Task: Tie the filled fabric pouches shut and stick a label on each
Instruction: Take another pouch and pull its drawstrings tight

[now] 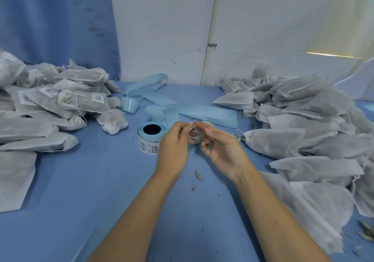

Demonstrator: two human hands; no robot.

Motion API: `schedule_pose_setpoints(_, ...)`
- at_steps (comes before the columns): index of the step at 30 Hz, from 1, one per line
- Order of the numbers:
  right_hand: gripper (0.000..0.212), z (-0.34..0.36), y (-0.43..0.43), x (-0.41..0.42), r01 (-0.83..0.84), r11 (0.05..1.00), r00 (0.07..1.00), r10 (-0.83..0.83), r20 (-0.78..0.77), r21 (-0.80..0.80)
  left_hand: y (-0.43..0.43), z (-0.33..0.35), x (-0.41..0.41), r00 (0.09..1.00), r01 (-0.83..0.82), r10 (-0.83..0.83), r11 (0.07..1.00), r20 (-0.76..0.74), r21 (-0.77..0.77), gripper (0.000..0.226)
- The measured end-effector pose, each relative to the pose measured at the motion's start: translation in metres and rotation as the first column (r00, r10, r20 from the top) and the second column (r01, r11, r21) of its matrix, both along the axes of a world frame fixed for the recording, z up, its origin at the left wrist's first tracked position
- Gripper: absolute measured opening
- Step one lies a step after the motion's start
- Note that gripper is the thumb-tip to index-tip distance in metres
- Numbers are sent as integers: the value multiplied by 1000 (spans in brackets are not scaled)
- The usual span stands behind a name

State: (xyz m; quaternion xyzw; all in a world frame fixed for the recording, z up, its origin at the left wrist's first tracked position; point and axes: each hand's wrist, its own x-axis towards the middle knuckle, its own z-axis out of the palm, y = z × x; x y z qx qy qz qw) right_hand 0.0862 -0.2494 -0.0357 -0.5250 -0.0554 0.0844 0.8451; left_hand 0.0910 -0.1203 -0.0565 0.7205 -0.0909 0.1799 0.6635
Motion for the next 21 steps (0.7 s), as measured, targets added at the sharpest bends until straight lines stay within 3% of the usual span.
schedule_pose_setpoints(6,24,1,3,1,12,972,1000,-5,-31,233,1,-3,1,1000,5,-4,1000,-20,23,21)
schedule_pose_setpoints(13,25,3,5,0,37,926,998,-18,-54,377,2,-3,-3,999,33,-33,995,1,94,23)
schedule_pose_setpoints(21,21,2,7,-2,73,939,996,-48,-81,337,3,-4,-4,998,16,-8,994,-66,113,22)
